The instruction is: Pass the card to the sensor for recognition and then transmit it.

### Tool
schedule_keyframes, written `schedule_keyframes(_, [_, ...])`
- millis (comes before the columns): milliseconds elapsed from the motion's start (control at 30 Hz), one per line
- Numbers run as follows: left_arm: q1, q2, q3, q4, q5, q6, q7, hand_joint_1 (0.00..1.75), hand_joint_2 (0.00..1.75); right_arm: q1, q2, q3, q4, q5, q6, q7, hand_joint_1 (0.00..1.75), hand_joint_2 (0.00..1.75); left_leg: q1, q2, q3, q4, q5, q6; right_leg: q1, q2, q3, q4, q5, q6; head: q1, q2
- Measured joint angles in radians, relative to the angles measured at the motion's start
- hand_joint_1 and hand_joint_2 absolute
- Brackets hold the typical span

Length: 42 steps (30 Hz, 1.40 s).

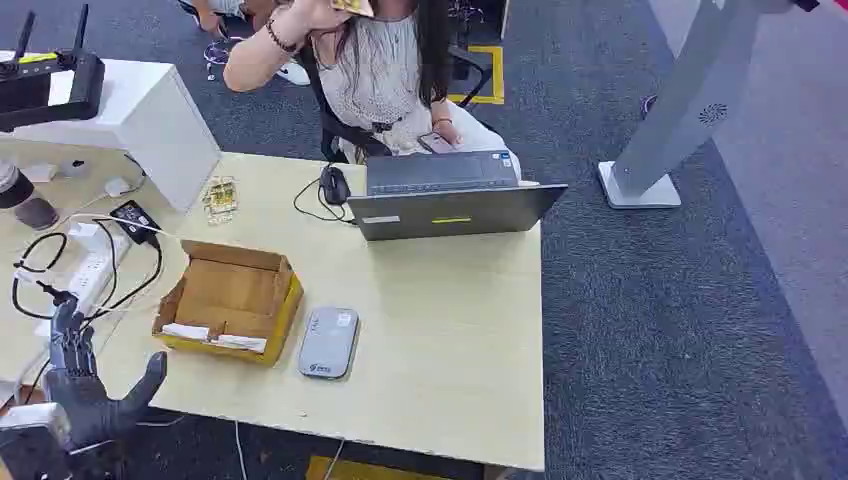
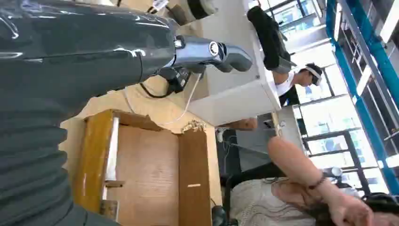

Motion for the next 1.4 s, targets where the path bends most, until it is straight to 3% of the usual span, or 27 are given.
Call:
schedule_keyframes(467, [-0.189, 0.087, -0.182, 0.048, -0.405, 0.138, 0.182, 0.0, 1.75, -0.028, 0.014, -0.001, 0.014, 0.046, -0.001, 0.027, 0.0, 0.0, 0.0, 0.0, 0.0, 0.0, 0.0, 0.0, 0.0, 0.001, 0.0, 0.0, 0.0, 0.0, 0.0, 0.0])
schedule_keyframes(1000, [-0.394, 0.184, -0.361, 0.204, -0.821, 0.261, 0.388, 0.0, 1.75, -0.059, 0.032, -0.002, 0.032, 0.093, -0.003, 0.064, 0.0, 0.0, 0.0, 0.0, -0.001, 0.001, 0.001, 0.0, 0.0, 0.0, -0.001, 0.001, 0.001, 0.0, 0.0, 0.0])
schedule_keyframes(1033, [-0.41, 0.194, -0.377, 0.217, -0.856, 0.274, 0.402, 1.75, 1.75, -0.064, 0.034, -0.002, 0.033, 0.096, -0.003, 0.07, 0.0, 0.0, 0.0, 0.0, -0.001, 0.001, 0.001, 0.0, 0.0, 0.001, -0.001, 0.001, 0.001, -0.001, 0.0, 0.0])
schedule_keyframes(1400, [-0.551, 0.265, -0.498, 0.327, -1.186, 0.368, 0.561, 1.75, 1.75, -0.083, 0.047, -0.001, 0.046, 0.127, -0.015, 0.106, 0.0, 0.0, 0.0, 0.0, -0.001, 0.001, 0.001, 0.0, 0.0, 0.001, -0.001, 0.002, 0.001, -0.001, 0.0, 0.0])
